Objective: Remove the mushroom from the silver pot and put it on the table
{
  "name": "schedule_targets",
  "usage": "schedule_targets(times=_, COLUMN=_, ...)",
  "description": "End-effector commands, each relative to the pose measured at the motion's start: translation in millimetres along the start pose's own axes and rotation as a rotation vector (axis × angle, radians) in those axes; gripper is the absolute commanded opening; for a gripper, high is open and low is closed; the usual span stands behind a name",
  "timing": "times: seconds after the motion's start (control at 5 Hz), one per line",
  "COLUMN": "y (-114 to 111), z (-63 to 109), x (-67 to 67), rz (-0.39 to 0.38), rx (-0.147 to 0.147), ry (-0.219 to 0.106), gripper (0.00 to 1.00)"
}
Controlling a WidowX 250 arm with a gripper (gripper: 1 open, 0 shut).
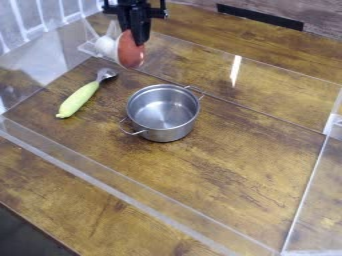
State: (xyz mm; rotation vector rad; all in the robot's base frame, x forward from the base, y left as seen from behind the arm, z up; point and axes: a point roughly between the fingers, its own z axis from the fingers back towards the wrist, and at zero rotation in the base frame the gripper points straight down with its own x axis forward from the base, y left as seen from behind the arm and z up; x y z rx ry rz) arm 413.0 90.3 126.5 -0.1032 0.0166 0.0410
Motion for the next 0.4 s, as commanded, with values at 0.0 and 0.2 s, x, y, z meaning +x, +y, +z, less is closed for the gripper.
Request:
schedule_targets(times=0.0, y=1.4, z=46.0, x=2.0, rz=0.002, rx=0.020, ry=-0.103, gripper=0.00)
schedule_targets(times=0.2, y=-0.5, z=40.6, x=0.8, rz=0.001, rx=0.017, ry=-0.100, gripper=0.00)
